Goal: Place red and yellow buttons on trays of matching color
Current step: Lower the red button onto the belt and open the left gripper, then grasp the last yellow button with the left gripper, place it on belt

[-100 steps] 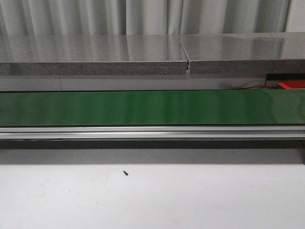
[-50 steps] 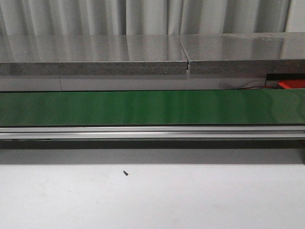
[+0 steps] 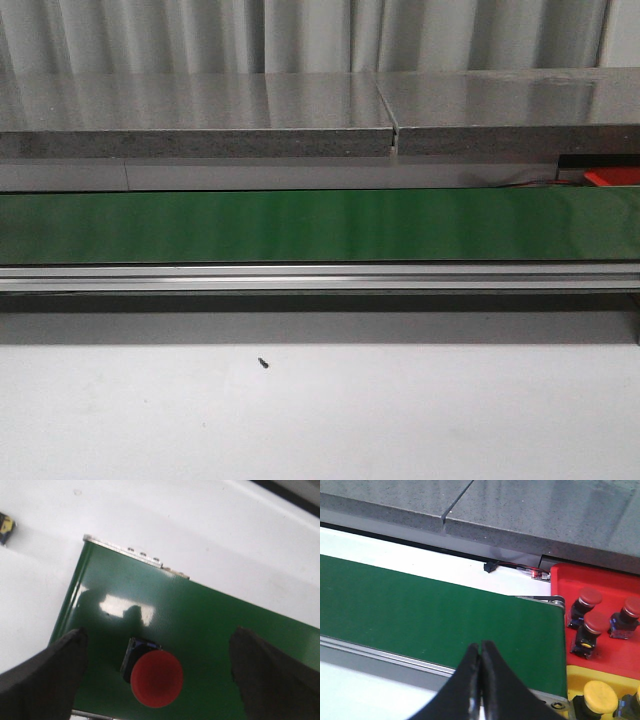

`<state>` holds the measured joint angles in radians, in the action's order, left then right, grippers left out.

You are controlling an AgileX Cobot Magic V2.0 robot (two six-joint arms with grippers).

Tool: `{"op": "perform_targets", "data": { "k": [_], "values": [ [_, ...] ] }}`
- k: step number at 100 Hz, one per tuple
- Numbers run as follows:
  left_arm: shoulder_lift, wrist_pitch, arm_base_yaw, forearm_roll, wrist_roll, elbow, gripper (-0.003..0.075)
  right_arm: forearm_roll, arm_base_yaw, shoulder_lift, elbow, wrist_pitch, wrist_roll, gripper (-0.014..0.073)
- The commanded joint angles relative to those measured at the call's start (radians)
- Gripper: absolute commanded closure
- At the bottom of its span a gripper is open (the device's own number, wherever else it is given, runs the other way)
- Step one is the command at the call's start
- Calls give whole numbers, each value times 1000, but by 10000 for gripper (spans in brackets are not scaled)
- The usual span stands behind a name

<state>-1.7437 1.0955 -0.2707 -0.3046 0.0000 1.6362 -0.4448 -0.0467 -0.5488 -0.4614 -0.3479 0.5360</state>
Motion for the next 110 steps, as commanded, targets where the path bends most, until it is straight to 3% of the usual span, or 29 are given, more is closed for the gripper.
{"op": "perform_targets", "data": {
  "k": [1, 47, 88, 110],
  "values": [
    [52, -43, -27, -21, 6, 49, 155, -11, 3, 2, -26, 61, 6, 592],
    [-9, -65, -255, 2, 0, 53, 155, -11, 3, 2, -26, 61, 6, 592],
    [-239, -42, -251, 2, 0, 200, 155, -11, 3, 2, -26, 61, 6, 592],
    [-322, -124, -246, -2, 0, 213, 155, -11, 3, 2, -26, 61, 6, 592]
  ]
}}
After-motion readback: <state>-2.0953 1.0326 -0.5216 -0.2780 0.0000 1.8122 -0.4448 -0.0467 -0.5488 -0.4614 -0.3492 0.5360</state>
